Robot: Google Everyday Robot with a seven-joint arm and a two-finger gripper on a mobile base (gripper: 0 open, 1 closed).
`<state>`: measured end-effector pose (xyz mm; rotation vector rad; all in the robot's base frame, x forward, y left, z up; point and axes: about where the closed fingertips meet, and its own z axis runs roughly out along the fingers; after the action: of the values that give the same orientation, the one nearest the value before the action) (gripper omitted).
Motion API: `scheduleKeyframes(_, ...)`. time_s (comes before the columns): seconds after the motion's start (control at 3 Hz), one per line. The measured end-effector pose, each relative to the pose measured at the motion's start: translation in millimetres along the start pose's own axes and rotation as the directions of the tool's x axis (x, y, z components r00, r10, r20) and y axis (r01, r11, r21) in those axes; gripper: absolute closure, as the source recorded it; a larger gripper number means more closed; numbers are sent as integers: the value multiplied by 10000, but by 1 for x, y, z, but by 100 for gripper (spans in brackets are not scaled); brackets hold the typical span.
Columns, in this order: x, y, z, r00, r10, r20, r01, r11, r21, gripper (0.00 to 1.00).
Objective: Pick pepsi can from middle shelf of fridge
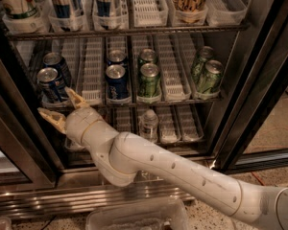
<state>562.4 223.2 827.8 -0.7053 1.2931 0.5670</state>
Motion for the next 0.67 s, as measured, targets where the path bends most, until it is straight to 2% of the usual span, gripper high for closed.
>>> scheduleKeyframes(0.67, -4, -19, 15, 9996, -246, 141, 243, 9995, 218, 35)
